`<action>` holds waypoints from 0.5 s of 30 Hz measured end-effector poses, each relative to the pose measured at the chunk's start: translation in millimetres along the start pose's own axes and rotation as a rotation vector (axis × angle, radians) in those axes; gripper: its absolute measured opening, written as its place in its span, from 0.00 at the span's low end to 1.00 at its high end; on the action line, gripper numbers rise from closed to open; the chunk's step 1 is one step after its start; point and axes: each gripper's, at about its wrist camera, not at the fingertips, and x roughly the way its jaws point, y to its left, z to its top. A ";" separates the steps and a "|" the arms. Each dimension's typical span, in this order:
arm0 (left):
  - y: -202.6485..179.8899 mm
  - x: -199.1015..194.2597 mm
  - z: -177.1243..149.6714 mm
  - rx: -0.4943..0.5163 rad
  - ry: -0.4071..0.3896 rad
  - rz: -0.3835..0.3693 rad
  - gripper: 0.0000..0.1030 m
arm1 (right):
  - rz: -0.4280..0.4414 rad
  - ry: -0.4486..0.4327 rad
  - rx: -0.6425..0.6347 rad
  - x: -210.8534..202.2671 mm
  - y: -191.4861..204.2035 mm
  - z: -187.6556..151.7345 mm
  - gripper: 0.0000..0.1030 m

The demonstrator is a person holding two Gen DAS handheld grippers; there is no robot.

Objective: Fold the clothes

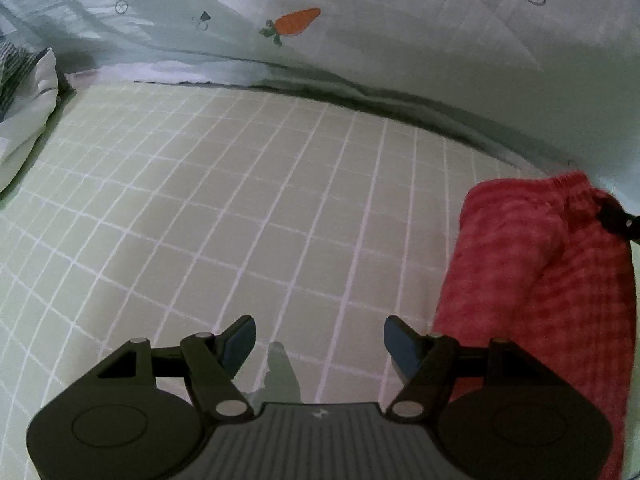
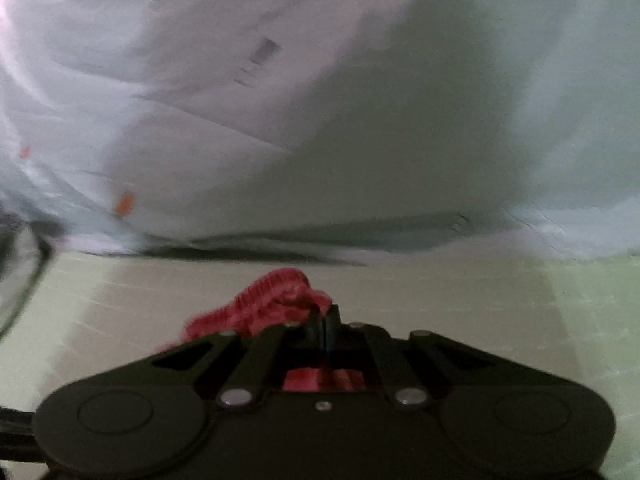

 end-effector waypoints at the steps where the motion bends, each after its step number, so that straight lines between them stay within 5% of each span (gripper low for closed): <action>1: 0.7 -1.4 -2.7 -0.002 0.002 -0.002 0.70 | -0.028 0.019 0.007 4.4 -7.1 -1.9 0.07; 3: 2.1 -4.2 -8.2 -0.006 0.005 -0.005 0.70 | -0.072 0.094 0.024 10.8 -18.2 -8.0 0.42; 15: 10.4 -26.3 -53.5 0.013 0.049 -0.034 0.70 | -0.036 0.279 0.199 -91.8 -50.0 -117.2 0.46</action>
